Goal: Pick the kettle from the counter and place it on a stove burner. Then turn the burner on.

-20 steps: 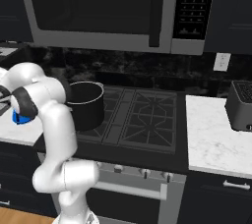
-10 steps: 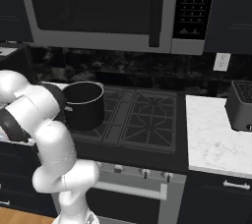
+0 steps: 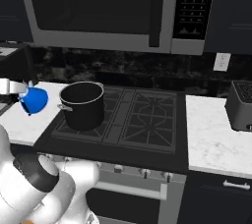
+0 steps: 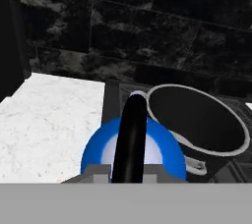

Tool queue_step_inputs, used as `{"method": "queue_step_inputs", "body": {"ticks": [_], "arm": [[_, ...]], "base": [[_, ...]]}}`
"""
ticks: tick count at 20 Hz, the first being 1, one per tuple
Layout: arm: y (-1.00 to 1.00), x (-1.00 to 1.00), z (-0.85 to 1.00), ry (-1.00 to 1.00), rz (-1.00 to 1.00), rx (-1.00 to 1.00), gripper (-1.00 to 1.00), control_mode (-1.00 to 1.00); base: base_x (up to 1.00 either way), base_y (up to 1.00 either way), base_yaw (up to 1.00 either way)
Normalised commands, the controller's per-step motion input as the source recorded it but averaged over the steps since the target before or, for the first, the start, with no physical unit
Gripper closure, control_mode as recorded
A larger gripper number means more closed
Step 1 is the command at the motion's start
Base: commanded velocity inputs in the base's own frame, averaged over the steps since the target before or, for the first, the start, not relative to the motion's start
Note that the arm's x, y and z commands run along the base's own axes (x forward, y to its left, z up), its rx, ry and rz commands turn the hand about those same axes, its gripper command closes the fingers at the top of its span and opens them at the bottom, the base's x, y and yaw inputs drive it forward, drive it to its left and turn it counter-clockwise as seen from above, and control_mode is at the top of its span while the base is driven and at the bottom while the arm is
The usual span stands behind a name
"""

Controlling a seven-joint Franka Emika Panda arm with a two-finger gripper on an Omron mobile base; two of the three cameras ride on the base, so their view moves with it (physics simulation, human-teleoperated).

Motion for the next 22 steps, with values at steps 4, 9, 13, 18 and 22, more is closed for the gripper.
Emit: {"method": "queue_step_inputs", "body": {"ticks": [4, 9, 13, 18, 22], "arm": [[-1.0, -0.31, 1.0, -0.07, -0.17, 0.21, 1.0, -1.0], [-1.0, -0.16, 1.0, 0.0, -0.22, 0.2, 1.0, -1.0], [-1.0, -0.02, 0.83, 0.0, -0.22, 0.17, 1.0, -1.0], [-1.0, 0.0, 0.07, 0.08, -0.18, 0.11, 1.0, -1.0], [-1.0, 0.0, -0.03, 0.06, -0.15, 0.09, 1.0, -1.0]], "base": [[0.0, 0.0, 0.0], [0.0, 0.0, 0.0], [0.0, 0.0, 0.0], [0.0, 0.0, 0.0], [0.0, 0.0, 0.0]]}}
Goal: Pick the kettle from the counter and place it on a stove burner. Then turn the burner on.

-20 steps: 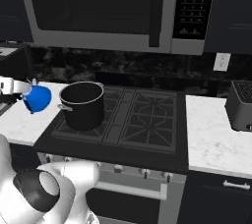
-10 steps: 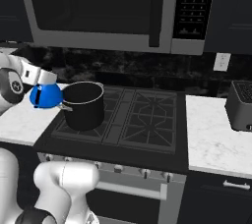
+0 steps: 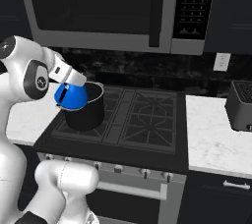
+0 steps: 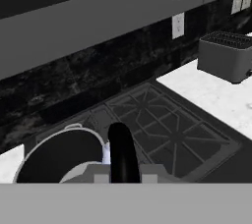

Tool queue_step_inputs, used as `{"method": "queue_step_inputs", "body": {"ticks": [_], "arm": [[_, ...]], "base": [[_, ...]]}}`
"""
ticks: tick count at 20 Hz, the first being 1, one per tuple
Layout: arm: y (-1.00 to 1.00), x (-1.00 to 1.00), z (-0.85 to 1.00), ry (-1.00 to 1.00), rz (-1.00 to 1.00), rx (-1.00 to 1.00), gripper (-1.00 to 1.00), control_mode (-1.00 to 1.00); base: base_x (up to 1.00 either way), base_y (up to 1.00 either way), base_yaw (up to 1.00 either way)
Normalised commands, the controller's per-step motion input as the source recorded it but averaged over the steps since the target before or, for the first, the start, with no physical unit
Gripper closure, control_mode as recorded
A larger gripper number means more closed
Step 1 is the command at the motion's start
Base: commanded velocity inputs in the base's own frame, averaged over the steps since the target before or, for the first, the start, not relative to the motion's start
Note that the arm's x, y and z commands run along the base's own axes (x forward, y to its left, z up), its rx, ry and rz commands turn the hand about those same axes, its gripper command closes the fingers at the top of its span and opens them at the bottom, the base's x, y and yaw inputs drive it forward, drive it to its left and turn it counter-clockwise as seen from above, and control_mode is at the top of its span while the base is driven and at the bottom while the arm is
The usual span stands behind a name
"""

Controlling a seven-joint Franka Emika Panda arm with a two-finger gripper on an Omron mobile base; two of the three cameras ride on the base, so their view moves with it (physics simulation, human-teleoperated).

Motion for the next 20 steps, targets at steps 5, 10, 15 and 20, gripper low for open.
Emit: {"method": "queue_step_inputs", "body": {"ticks": [5, 10, 15, 20], "arm": [[-1.0, 0.05, 0.0, 0.03, -0.08, 0.02, 1.0, -1.0], [-1.0, 0.2, 0.0, 0.02, -0.04, 0.0, 1.0, -1.0], [-1.0, 0.34, -0.05, 0.03, -0.01, 0.0, 1.0, -1.0], [-0.45, 0.35, -0.73, -0.01, 0.0, -0.17, 1.0, -1.0]], "base": [[0.0, 0.0, 0.0], [0.0, 0.0, 0.0], [0.0, 0.0, 0.0], [0.0, 0.0, 0.0]]}}
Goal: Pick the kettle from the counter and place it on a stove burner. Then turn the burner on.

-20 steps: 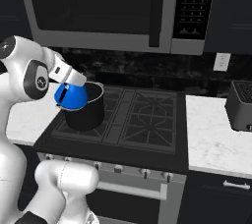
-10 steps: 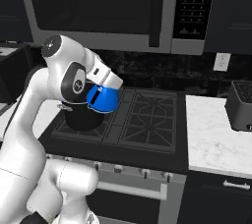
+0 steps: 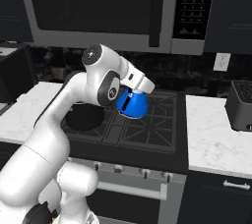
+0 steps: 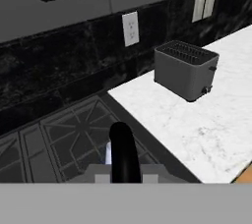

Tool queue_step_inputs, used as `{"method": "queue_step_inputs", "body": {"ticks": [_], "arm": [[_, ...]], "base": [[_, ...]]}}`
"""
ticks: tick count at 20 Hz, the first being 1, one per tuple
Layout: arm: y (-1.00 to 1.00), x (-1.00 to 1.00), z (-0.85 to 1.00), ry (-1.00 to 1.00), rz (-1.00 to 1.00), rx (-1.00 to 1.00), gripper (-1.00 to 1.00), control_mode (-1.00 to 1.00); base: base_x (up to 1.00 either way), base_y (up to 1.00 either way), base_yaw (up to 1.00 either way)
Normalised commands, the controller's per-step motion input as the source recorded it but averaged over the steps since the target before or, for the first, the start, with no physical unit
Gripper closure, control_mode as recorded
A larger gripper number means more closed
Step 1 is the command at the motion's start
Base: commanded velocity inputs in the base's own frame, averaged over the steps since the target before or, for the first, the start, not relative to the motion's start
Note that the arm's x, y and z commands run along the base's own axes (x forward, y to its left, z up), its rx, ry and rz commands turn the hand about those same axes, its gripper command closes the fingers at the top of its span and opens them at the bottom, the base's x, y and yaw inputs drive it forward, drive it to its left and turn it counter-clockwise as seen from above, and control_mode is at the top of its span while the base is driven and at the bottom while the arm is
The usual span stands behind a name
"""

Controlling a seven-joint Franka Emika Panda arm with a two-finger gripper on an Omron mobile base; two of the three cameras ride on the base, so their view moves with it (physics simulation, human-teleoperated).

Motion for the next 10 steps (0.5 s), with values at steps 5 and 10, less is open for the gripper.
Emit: {"method": "queue_step_inputs", "body": {"ticks": [5, 10], "arm": [[0.0, 0.38, -0.5, -0.12, 0.01, -0.01, 1.0, -1.0], [-0.22, 0.35, -0.61, -0.02, 0.0, 0.0, 1.0, -1.0]], "base": [[0.0, 0.0, 0.0], [0.0, 0.0, 0.0]]}}
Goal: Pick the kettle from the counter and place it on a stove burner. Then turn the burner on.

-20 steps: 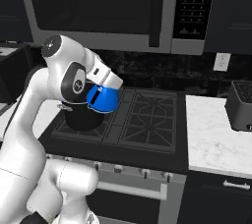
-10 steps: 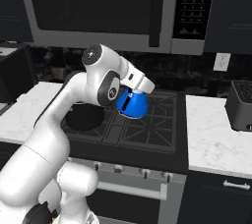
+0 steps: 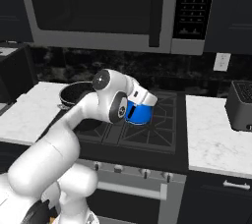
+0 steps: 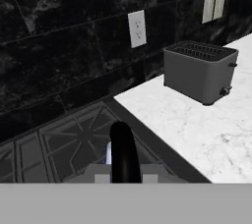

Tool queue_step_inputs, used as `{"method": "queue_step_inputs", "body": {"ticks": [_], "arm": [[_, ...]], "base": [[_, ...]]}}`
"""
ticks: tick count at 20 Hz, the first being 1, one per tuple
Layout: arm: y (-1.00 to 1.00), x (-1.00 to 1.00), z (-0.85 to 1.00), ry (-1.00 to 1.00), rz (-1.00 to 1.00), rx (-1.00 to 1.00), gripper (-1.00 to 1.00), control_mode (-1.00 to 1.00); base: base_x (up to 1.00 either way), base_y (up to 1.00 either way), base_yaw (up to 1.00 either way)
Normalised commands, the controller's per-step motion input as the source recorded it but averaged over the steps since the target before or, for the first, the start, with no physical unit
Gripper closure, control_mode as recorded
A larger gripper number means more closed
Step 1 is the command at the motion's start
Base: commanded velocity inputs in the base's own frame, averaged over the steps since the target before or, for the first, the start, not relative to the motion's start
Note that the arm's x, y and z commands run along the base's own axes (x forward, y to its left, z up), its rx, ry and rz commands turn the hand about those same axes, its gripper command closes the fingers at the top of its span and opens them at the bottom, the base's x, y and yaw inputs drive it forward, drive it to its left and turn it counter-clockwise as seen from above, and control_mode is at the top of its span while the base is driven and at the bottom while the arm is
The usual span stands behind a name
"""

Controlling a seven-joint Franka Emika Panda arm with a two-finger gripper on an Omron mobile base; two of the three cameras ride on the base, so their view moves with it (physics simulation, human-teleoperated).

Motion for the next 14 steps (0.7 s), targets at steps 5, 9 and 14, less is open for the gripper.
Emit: {"method": "queue_step_inputs", "body": {"ticks": [5, 9, 14], "arm": [[-0.32, 0.44, -0.49, 0.0, -0.02, -0.1, 1.0, -1.0], [-0.15, 0.27, -0.15, 0.08, -0.01, -0.06, 1.0, -1.0], [0.0, 0.4, -0.22, 0.01, 0.0, -0.03, 1.0, -1.0]], "base": [[0.0, 0.0, 0.0], [0.0, 0.0, 0.0], [0.0, 0.0, 0.0]]}}
